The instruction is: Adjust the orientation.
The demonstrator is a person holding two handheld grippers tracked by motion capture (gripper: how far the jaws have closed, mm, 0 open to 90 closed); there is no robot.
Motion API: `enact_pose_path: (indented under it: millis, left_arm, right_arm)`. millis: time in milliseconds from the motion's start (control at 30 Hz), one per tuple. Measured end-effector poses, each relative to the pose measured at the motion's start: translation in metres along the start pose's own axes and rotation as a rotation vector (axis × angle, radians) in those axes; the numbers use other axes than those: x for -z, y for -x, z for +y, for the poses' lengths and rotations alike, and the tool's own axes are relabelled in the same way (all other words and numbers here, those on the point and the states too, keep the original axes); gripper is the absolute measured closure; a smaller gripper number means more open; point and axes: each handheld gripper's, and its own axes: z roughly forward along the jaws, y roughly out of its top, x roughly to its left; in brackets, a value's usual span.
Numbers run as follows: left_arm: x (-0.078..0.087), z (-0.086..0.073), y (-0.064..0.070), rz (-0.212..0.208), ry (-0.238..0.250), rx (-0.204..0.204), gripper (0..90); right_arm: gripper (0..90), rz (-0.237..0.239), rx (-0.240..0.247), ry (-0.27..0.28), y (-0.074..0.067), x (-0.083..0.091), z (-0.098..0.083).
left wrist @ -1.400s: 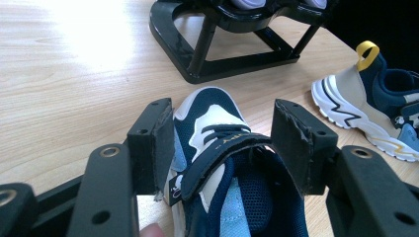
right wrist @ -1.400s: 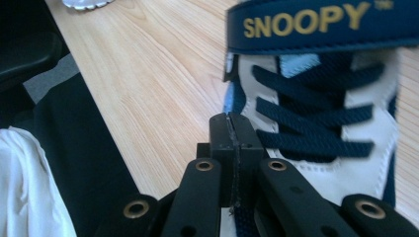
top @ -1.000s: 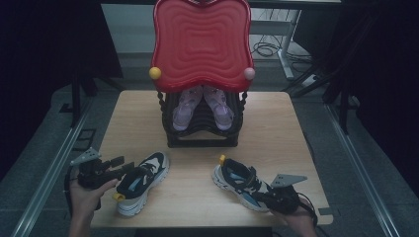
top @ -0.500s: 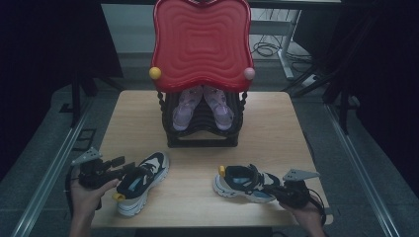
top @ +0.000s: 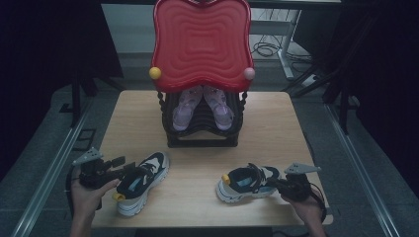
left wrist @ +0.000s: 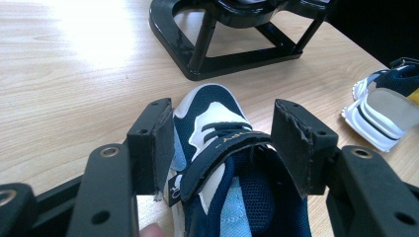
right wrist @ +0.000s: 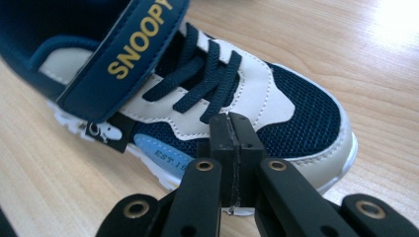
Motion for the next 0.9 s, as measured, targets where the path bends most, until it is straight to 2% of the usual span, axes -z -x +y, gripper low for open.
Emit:
enact_pose_path:
  millis: [433, 900]
  left_arm:
    - [-0.002, 0.0, 0.0, -0.006, -0.003, 0.002, 42.5]
    - [-0.004, 0.0, 0.001, -0.008, -0.009, 0.003, 42.5]
  right_arm:
    - [89.5, -0.023, -0.021, 0.019, 0.007, -0.007, 0.006]
    - [89.5, -0.046, -0.027, 0.017, 0.021, -0.026, 0.027]
